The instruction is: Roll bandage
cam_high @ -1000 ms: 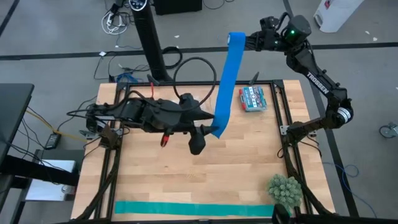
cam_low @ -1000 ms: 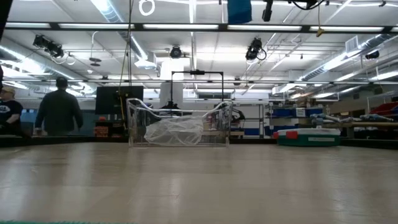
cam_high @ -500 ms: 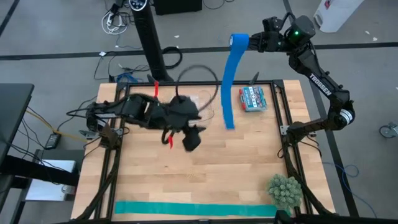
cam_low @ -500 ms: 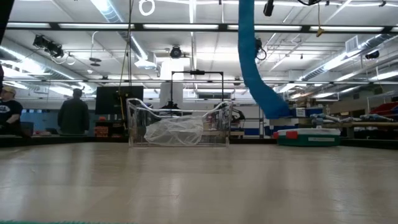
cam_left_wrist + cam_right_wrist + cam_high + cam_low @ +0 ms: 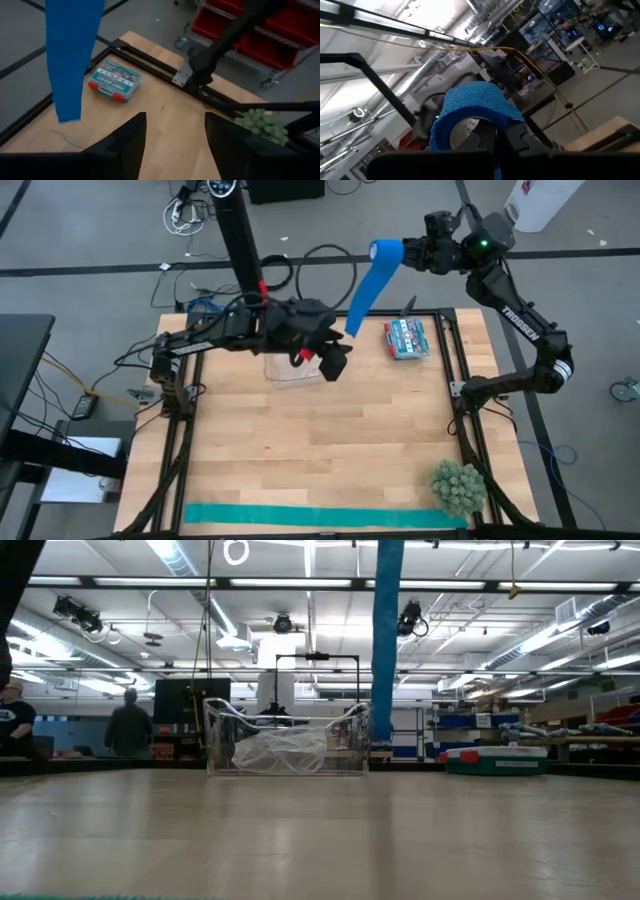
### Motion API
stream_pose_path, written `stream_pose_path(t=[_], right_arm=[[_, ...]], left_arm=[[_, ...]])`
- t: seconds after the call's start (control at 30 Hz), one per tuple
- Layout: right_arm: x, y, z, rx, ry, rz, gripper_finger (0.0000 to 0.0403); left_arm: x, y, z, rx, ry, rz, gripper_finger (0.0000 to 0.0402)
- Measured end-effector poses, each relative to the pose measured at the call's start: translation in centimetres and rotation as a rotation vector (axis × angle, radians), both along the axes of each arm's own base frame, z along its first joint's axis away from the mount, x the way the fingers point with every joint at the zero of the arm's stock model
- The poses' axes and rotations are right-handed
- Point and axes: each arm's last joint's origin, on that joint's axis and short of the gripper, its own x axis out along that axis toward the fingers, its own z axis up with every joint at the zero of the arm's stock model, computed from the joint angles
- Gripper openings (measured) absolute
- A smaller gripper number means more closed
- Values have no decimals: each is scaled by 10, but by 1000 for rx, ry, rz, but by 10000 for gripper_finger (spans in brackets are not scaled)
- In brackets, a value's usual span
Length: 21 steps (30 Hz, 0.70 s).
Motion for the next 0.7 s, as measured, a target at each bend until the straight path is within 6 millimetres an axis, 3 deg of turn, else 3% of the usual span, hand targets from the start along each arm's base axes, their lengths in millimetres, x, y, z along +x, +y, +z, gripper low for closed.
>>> stream_pose_path(t=[0.4,0.7], right_arm=[[-15,27,16,-23,-61,11,0],[-8,38,17,-39,-77,49,0]], left_arm=[[11,20,14,2,-184,-56,209],[36,25,-3,8,-182,-98,209]])
